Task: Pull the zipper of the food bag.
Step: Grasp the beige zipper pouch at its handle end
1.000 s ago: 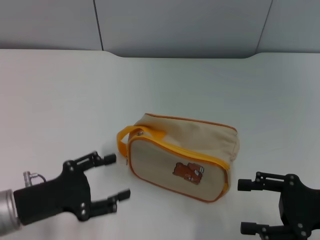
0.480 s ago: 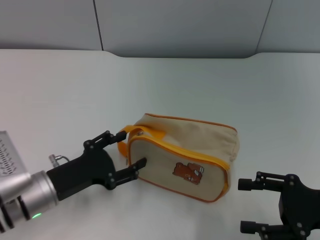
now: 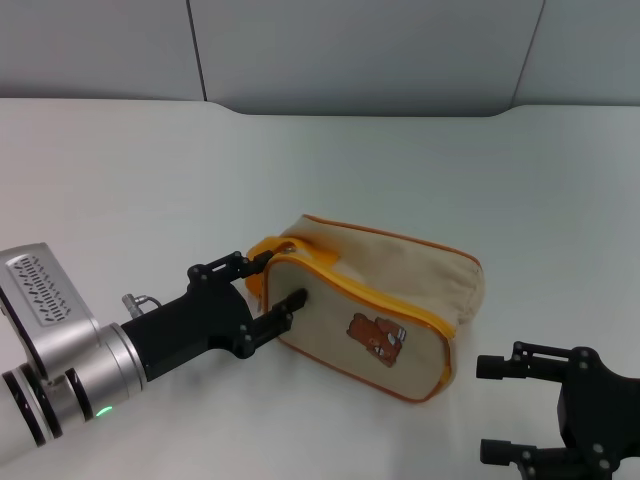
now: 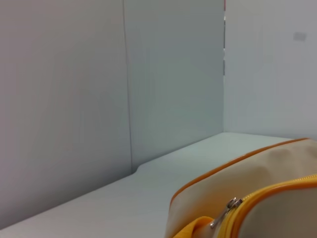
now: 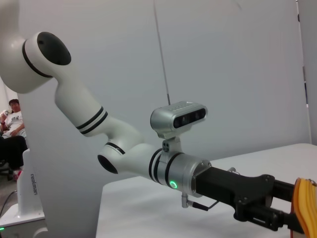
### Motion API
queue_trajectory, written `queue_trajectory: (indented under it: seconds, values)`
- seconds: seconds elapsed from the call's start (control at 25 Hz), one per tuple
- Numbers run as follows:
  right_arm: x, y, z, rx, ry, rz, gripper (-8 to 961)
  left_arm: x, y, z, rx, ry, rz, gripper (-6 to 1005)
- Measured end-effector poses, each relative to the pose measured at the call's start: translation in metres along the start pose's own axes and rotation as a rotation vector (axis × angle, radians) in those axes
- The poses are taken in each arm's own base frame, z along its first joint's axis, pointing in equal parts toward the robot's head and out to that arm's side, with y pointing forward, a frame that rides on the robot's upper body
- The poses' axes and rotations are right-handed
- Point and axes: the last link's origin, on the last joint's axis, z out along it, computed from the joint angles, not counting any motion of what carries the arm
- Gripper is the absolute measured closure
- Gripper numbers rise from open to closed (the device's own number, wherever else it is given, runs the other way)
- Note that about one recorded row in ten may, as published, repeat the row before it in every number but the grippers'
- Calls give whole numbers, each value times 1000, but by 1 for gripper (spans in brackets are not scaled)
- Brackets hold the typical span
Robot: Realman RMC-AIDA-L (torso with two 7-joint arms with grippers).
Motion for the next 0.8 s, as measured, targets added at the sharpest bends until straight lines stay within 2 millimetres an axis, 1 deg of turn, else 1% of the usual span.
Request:
queue_trajectory:
  seconds: [0.08,0.32,0.64,0.8]
  values:
    - [1,-1,0,6,4,0,173,0,1,0,1,0,14,329]
    - [2,-1,3,14,7,2,173,-3,7,0,-4,4,48,550]
    - [2,-1,3,21,-2,1,173,-2,12,0,-12,25,65,650]
    - [1,1,0,55,-44,-32,173,2,14,-2,8,66,82,686]
